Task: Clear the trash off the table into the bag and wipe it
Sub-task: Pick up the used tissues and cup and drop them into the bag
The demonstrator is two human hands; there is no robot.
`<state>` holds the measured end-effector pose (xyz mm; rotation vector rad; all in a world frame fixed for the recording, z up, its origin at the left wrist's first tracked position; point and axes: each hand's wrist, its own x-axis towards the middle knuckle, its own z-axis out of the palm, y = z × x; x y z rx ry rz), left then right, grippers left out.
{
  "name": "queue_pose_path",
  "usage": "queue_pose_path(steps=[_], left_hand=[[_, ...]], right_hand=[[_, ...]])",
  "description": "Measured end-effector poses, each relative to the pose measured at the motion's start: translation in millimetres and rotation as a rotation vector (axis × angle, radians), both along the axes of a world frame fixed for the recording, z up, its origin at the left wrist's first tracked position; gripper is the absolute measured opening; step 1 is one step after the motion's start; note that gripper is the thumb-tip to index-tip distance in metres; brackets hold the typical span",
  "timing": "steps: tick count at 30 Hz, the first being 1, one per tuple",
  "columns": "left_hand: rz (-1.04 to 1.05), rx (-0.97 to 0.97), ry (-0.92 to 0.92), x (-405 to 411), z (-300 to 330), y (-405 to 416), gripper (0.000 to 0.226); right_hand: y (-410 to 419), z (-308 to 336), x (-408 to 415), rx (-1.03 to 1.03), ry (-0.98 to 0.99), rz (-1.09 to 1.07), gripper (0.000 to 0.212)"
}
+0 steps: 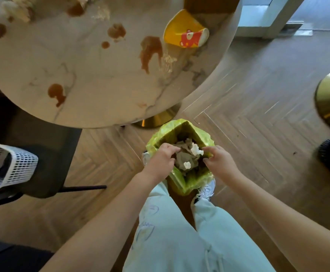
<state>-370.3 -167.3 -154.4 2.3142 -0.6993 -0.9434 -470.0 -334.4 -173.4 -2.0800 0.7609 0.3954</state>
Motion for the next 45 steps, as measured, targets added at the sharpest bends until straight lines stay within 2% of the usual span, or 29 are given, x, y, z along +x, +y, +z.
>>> queue_pose_path(steps=[4,8,12,16,21,27,33,36,39,42,45], left_hand=[[0.029,-0.088,-0.113,5,23,1,0.034],[0.053,-0.233,-0.170,19,61,-4,0.030],[0.107,-0.325,-0.190,48,97,-11,0.027],[0.187,-0.332,-0.252,99,117,-11,0.029],[0.251,-0.318,-0.353,185,125,-8,0.026],[0.231,-0.268,-0.501,289,119,-19,0.026],[0.128,-0.244,-0.567,379,108,-61,0.045],[0.073,-0.197,-0.553,415,102,-89,0.059],[0.015,-0.197,-0.530,442,93,-113,0.063],[-0.028,-0.219,-0.542,453,81,-125,0.053],[-0.017,-0.298,-0.599,453,74,-126,0.027]], right_hand=[[-7,18,3,-0.038,-0.103,-0.019,0.030],[-10,51,28,-0.119,-0.353,-0.049,0.023],[-11,98,79,-0.182,-0.563,-0.024,0.020],[-10,138,146,-0.165,-0.652,-0.017,0.019],[-11,161,237,-0.173,-0.637,-0.051,0.018],[-28,152,338,-0.233,-0.578,-0.090,0.024],[-66,132,418,-0.369,-0.478,-0.159,0.042],[-81,122,447,-0.367,-0.386,-0.154,0.055],[-91,110,467,-0.375,-0.272,-0.130,0.062],[-93,99,473,-0.420,-0.252,-0.169,0.055],[-89,96,470,-0.430,-0.290,-0.204,0.042]])
